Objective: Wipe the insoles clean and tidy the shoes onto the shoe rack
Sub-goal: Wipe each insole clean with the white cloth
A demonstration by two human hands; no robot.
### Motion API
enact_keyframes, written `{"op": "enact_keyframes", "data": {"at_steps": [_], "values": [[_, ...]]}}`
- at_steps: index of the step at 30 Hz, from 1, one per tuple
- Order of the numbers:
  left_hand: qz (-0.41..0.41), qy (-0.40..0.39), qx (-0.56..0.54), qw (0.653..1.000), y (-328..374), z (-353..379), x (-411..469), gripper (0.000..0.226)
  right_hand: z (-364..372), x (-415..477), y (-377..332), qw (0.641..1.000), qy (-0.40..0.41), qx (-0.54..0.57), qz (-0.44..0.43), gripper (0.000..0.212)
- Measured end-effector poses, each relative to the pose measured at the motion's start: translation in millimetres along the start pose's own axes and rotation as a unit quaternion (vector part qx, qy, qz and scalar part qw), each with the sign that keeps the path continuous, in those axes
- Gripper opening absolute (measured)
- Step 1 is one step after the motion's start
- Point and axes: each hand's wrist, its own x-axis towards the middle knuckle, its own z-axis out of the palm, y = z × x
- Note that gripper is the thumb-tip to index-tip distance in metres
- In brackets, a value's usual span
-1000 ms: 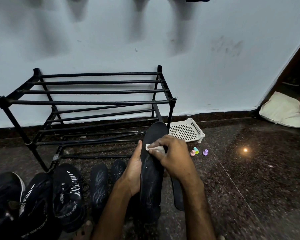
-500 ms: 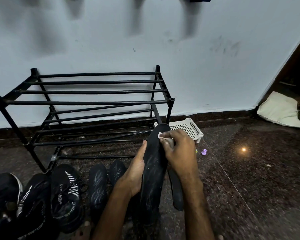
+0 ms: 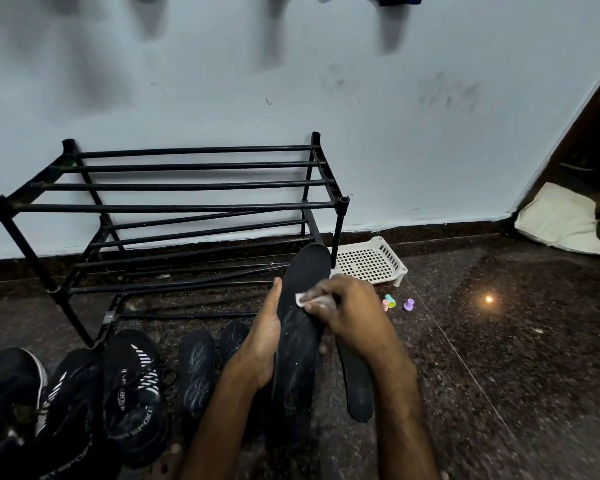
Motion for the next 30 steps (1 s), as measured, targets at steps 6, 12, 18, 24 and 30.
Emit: {"op": "enact_keyframes", "data": {"at_steps": [6, 12, 18, 24, 30], "values": [[-0.010, 0.009, 0.013, 1.000, 5.5, 0.9, 0.6, 0.077, -19.1, 1.5, -0.4, 0.979, 0.201, -0.006, 0.033, 0.015], [0.014, 0.023, 0.014, 1.000, 4.6, 3.1, -3.4, 0.068, 22.2, -4.2, -15.2, 0.992, 0.117, 0.016, 0.040, 0.011], [0.037, 0.028, 0.079, 0.996, 13.3, -17.1, -3.3, 0.080, 11.5, -4.4, 10.8, 0.968, 0.206, 0.056, 0.132, 0.009], [0.021, 0.033, 0.075, 0.996, 7.9, -15.4, -11.9, 0.072, 39.6, -2.8, -11.6, 0.989, 0.123, 0.081, -0.008, 0.013], [0.054, 0.077, 0.101, 0.990, 13.3, -23.5, -12.2, 0.075, 41.2, -10.5, 17.9, 0.974, 0.192, 0.002, 0.124, 0.013]]}}
